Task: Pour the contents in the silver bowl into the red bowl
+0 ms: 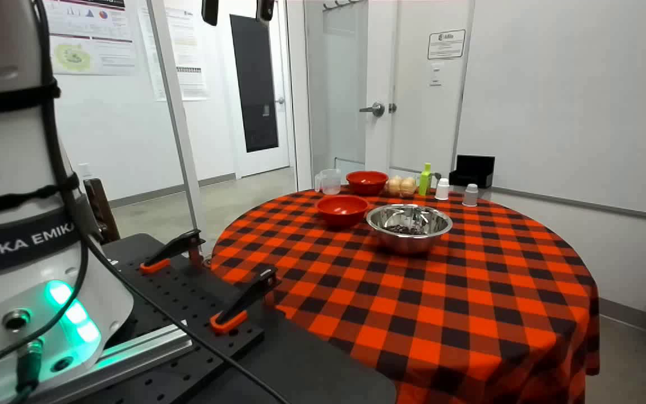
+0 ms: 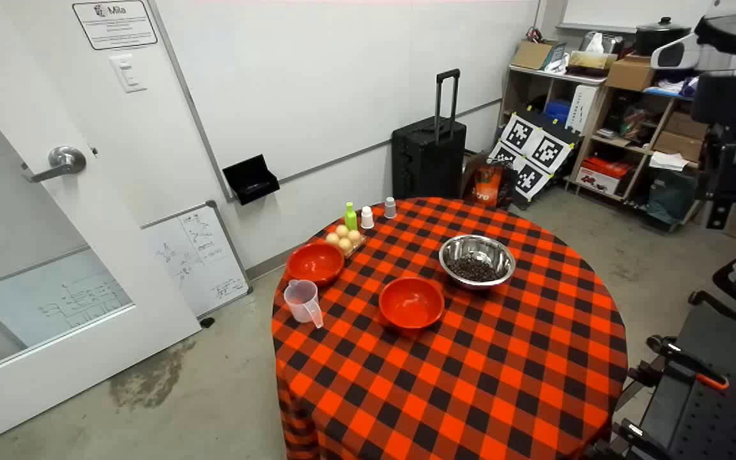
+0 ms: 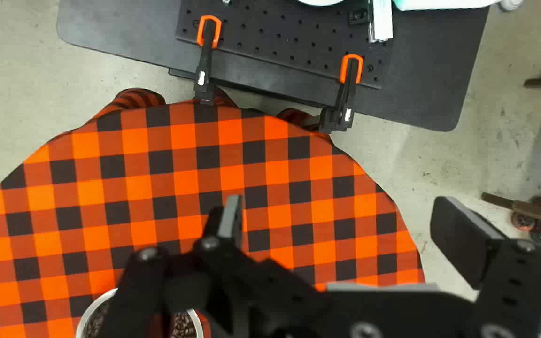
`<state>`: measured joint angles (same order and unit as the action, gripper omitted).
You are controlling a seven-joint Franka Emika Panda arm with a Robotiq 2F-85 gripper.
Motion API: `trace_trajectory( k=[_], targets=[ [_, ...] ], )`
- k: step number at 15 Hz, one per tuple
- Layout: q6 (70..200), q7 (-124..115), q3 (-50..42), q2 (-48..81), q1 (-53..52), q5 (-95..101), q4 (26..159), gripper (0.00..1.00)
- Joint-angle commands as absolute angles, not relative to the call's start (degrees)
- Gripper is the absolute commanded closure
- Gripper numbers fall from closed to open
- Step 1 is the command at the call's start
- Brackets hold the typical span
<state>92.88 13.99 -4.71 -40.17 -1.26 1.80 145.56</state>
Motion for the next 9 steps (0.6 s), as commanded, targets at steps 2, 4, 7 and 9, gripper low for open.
trace_trajectory(
  k=[2, 4, 7, 9],
  targets=[
    [92.79, 13.93, -4.76, -40.14, -1.34, 1.82, 145.48, 0.00],
    [92.79, 13.93, -4.76, -40.14, -1.34, 1.82, 145.48, 0.00],
    [92.79, 13.93, -4.76, -40.14, -1.34, 1.82, 145.48, 0.00],
    [93.01, 15.59, -5.19, -39.34, -1.52, 2.67, 144.76, 0.00]
  ],
)
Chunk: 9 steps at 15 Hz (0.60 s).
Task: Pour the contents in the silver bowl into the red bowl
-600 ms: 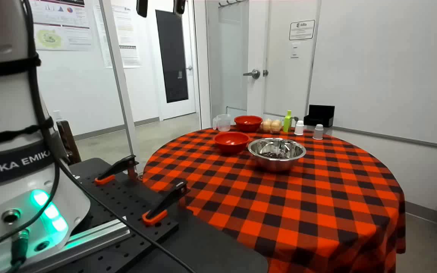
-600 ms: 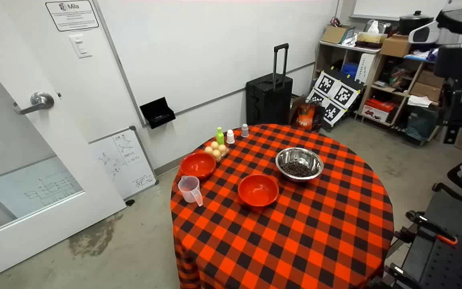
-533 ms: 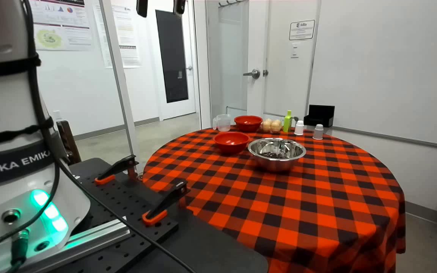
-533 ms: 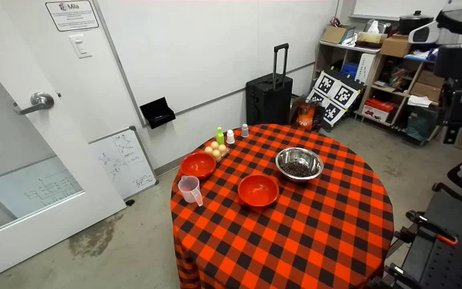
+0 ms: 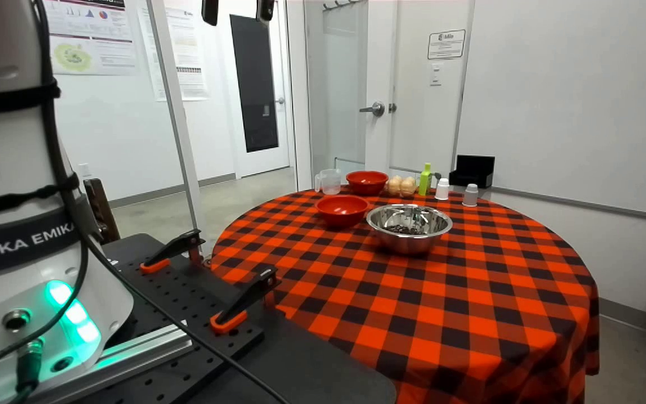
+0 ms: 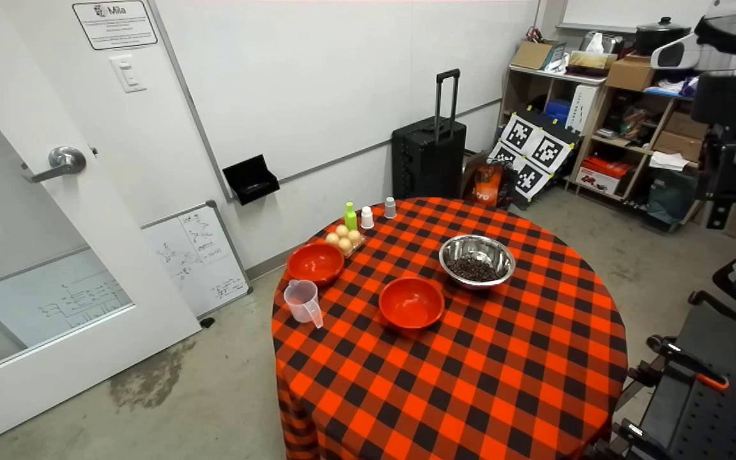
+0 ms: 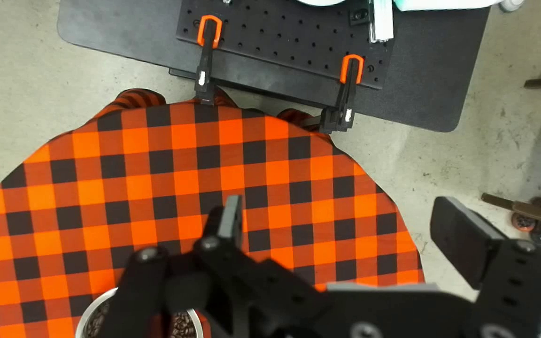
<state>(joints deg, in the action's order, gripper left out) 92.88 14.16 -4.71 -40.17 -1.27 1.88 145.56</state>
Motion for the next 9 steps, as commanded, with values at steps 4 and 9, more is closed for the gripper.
trace_trajectory(
  k=[4, 9],
  targets=[
    [103.86, 14.51, -6.91, -31.99, -0.05, 3.34, 142.49, 0.00],
    [125.16, 15.24, -11.98, -16.52, 2.53, -0.49, 138.20, 0.00]
  ],
)
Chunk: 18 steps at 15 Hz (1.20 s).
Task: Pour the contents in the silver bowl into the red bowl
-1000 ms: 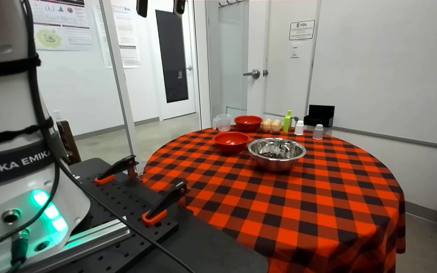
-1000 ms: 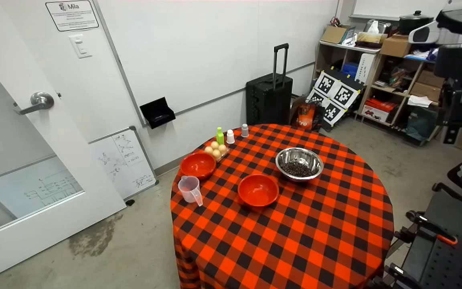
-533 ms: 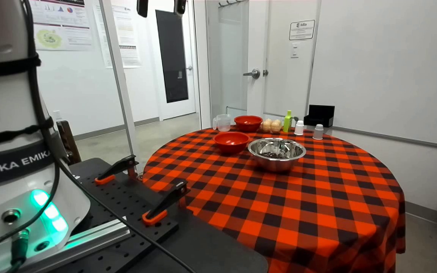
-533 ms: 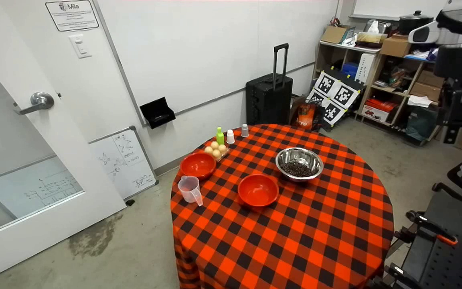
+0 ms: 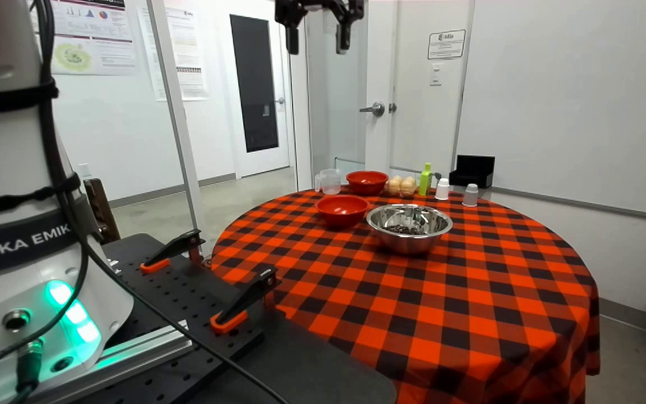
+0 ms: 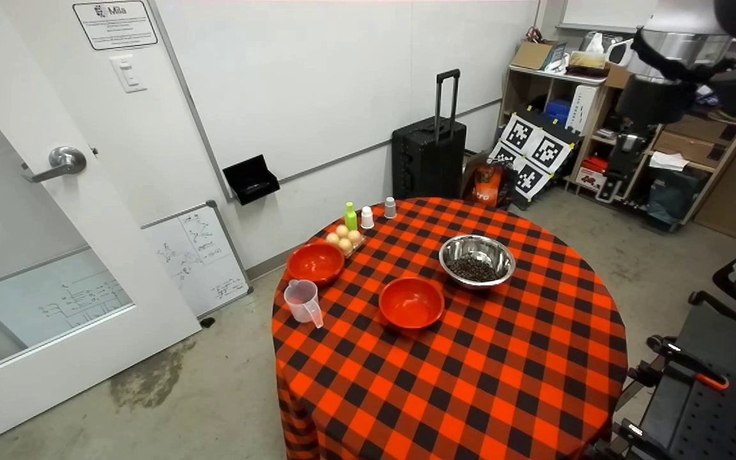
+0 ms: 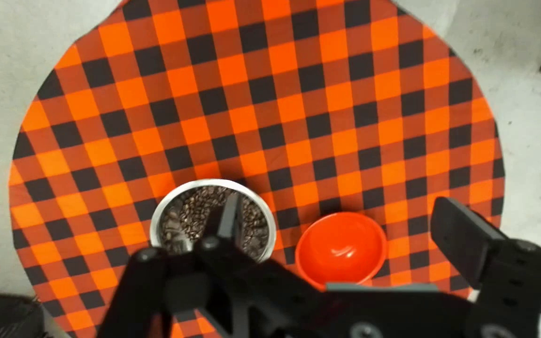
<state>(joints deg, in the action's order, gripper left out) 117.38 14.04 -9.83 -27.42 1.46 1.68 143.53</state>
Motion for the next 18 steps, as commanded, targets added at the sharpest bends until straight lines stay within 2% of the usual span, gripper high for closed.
trace_trajectory(
  k=[1, 7, 12, 18],
  targets=[
    [127.80, 15.78, -12.66, -12.97, 2.81, -0.84, 136.63, 0.00],
    [136.34, 18.83, -12.42, 8.12, 5.89, -1.72, 125.09, 0.00],
    [136.34, 21.79, -9.24, 23.09, 11.25, -4.66, 112.96, 0.00],
    [133.36, 27.32, -3.39, 34.92, 19.58, -9.40, 100.15, 0.00]
  ],
)
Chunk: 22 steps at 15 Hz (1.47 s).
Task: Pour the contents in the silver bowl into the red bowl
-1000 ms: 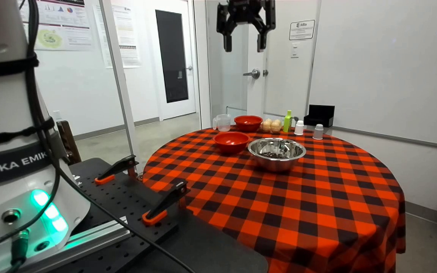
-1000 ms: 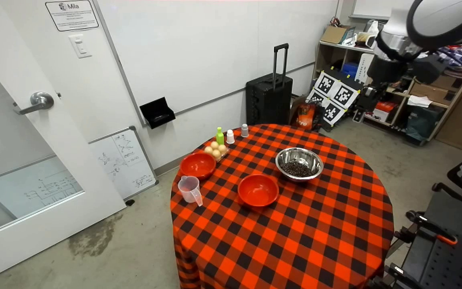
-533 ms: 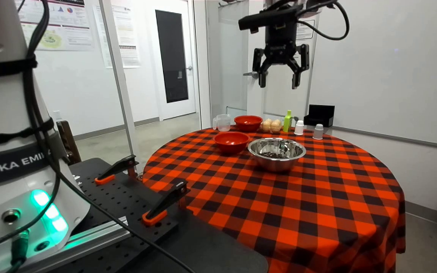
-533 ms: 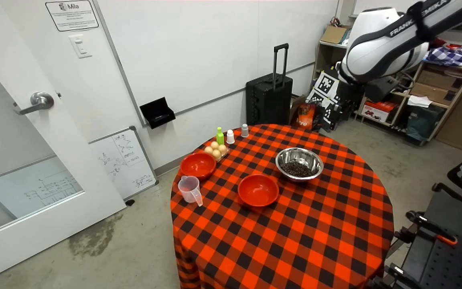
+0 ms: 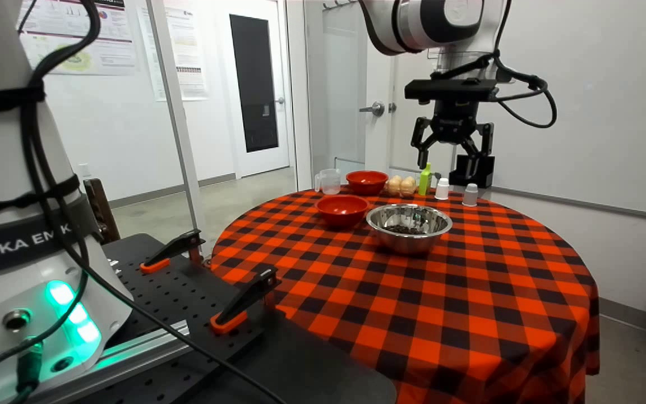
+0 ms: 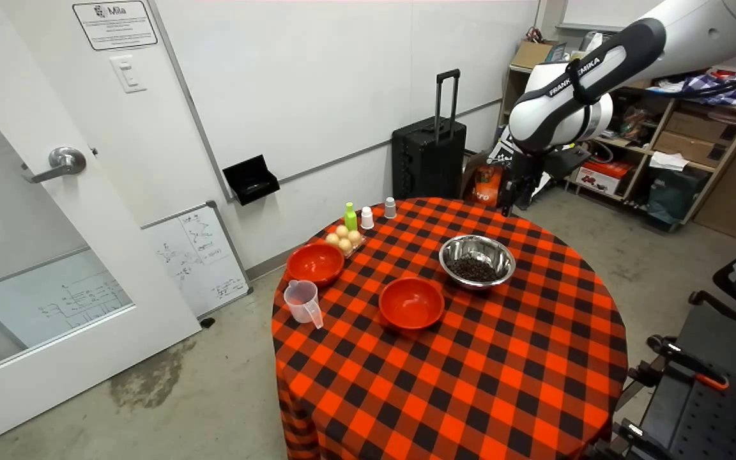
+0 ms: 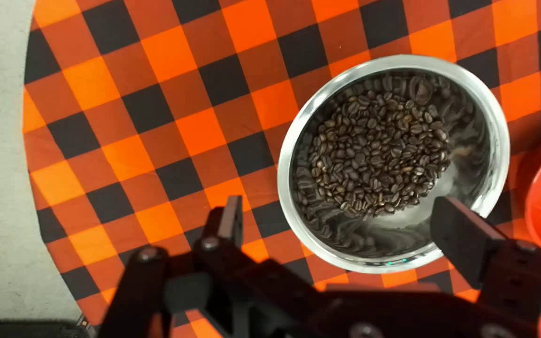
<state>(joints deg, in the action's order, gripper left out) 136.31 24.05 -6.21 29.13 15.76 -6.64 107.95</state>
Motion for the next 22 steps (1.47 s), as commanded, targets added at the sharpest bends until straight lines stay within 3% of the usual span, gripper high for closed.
trace_trajectory(
  k=[1, 11, 22],
  targets=[
    [132.84, 27.77, -2.70, 36.37, 20.61, -9.71, 98.37, 0.00],
    [123.94, 30.52, 2.54, 48.73, 26.95, -13.64, 85.47, 0.00],
    [121.39, 30.69, 3.13, 55.07, 27.10, -13.18, 81.19, 0.00]
  ],
)
